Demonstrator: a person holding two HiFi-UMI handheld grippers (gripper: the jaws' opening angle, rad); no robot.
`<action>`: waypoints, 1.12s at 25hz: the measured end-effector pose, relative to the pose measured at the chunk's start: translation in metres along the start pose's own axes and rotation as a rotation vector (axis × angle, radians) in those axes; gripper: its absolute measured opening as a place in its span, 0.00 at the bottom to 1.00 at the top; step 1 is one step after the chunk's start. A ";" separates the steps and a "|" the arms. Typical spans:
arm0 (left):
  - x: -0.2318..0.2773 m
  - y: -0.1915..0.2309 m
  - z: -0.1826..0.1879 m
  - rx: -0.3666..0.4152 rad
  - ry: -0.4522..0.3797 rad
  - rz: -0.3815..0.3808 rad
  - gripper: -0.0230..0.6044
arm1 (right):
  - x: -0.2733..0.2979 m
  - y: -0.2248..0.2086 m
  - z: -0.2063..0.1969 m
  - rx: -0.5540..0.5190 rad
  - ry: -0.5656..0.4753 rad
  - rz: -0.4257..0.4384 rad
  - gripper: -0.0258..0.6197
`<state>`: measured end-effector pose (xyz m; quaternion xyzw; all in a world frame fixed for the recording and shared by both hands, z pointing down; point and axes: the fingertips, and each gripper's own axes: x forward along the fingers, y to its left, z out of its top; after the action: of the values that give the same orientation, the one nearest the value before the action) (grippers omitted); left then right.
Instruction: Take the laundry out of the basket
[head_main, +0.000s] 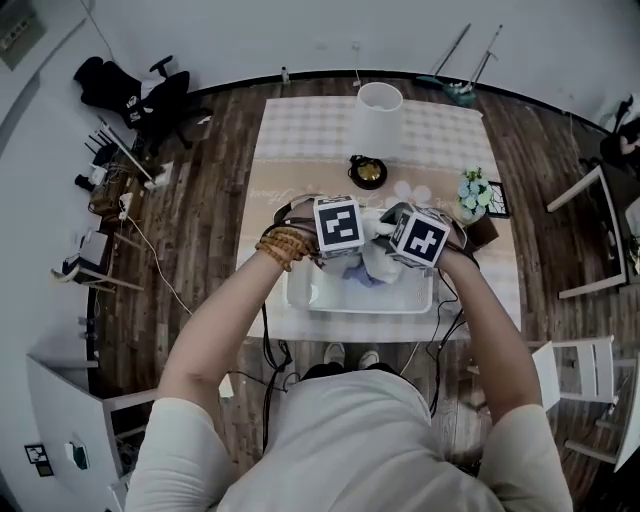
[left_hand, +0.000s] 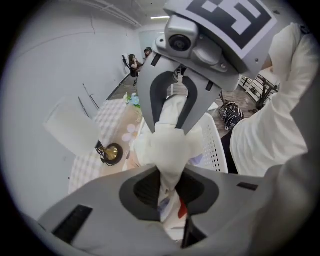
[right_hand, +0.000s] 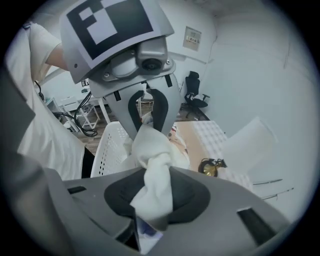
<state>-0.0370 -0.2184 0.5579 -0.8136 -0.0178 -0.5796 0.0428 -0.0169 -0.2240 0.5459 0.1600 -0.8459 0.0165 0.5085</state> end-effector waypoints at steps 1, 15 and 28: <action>-0.013 0.005 0.005 0.007 -0.001 0.023 0.19 | -0.013 -0.005 0.007 -0.012 -0.011 -0.019 0.23; -0.099 0.025 0.061 0.077 -0.033 0.125 0.19 | -0.106 -0.037 0.031 -0.051 -0.019 -0.149 0.23; -0.052 -0.028 0.247 0.372 -0.120 -0.062 0.18 | -0.217 -0.035 -0.138 0.256 0.114 -0.330 0.23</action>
<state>0.1764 -0.1675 0.4294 -0.8239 -0.1522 -0.5176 0.1736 0.2047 -0.1757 0.4195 0.3585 -0.7691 0.0495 0.5268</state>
